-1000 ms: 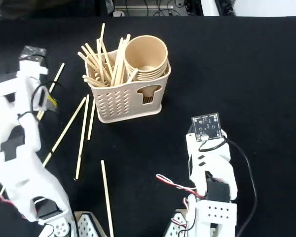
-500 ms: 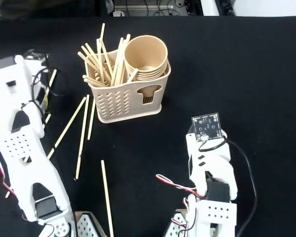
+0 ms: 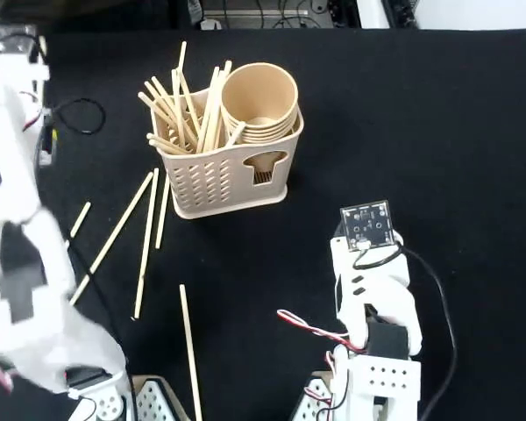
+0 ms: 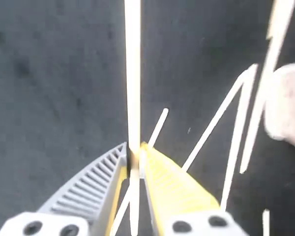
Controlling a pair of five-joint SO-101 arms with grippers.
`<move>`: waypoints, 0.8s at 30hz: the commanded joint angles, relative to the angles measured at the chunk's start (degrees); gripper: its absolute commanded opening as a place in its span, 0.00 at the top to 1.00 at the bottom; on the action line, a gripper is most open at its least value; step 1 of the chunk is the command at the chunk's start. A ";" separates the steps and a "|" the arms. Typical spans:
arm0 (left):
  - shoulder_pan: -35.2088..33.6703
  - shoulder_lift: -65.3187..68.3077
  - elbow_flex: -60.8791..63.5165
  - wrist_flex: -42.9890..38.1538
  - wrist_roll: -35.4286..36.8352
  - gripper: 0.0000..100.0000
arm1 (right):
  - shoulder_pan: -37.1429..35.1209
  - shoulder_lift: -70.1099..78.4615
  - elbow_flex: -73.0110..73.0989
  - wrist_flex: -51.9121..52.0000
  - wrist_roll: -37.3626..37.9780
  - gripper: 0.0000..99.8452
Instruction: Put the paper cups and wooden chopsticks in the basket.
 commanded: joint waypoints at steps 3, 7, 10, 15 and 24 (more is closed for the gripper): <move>8.66 -40.35 22.02 -20.04 9.93 0.97 | -0.70 -0.48 -0.13 0.09 0.53 0.99; 14.37 -59.96 45.05 -43.96 18.55 0.97 | -0.70 -0.48 -0.13 0.09 0.53 0.99; 17.27 -72.88 64.75 -66.99 26.20 0.97 | -0.70 -0.48 -0.13 0.09 0.53 0.99; 23.08 -85.45 93.67 -101.45 32.09 0.97 | -0.70 -0.48 -0.13 0.09 0.53 0.99; 31.78 -82.99 102.55 -99.25 32.44 0.97 | -0.70 -0.48 -0.13 -0.09 0.53 0.99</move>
